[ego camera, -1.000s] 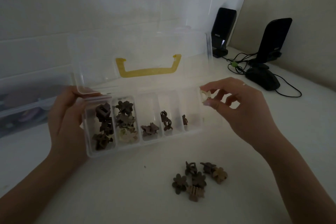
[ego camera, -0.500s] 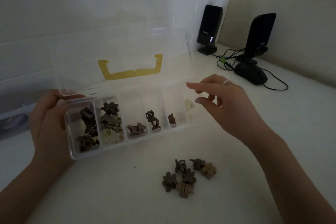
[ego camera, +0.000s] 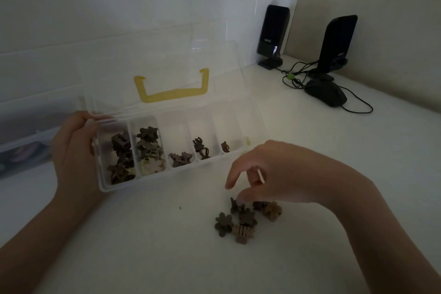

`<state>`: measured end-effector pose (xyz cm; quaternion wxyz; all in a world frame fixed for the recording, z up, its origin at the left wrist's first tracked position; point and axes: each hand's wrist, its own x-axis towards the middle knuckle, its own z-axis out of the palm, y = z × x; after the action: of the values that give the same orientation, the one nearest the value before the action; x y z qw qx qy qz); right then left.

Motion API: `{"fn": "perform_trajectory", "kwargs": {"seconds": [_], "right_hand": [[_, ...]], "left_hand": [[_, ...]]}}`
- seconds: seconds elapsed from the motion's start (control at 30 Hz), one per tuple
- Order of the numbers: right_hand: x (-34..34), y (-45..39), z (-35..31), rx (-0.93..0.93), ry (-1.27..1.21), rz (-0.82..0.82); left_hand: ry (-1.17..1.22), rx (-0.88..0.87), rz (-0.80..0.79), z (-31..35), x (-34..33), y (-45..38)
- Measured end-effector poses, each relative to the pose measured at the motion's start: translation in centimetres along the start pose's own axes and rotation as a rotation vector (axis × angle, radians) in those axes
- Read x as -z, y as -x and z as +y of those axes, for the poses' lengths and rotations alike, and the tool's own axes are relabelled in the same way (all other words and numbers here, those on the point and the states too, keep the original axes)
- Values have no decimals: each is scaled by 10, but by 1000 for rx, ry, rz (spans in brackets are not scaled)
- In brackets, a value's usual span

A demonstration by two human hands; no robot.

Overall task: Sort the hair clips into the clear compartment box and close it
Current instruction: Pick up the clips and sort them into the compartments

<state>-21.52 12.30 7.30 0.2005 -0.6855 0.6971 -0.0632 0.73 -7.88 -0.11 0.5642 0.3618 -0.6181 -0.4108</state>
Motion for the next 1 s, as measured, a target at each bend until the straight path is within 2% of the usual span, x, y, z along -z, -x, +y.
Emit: {"fn": "perform_trajectory", "kwargs": {"seconds": [0.17,0.37,0.43,0.57,0.77,0.93,1.0], "right_hand": [[-3,-2,-8,-15,14,-78],[-5,-3,0,-17,-190,-179],[-6,-4,1,1,-220,-201],[-8,-8,-1,61,-243,-244],[-5,-6,-1,57,-290,-258],[-11,-7,-4,53,-244,-260],[-14,-9,-6,46,-231,-252]], "left_hand": [[6,-48,-41,3,3,-1],[12,-60,-28,7,-6,7],[71,-48,-16,8,-6,5],[15,-81,-54,9,-7,6],[1,-96,-29,11,-8,5],[-37,-81,-81,5,-4,2],[22,-57,-69,4,-3,2]]}}
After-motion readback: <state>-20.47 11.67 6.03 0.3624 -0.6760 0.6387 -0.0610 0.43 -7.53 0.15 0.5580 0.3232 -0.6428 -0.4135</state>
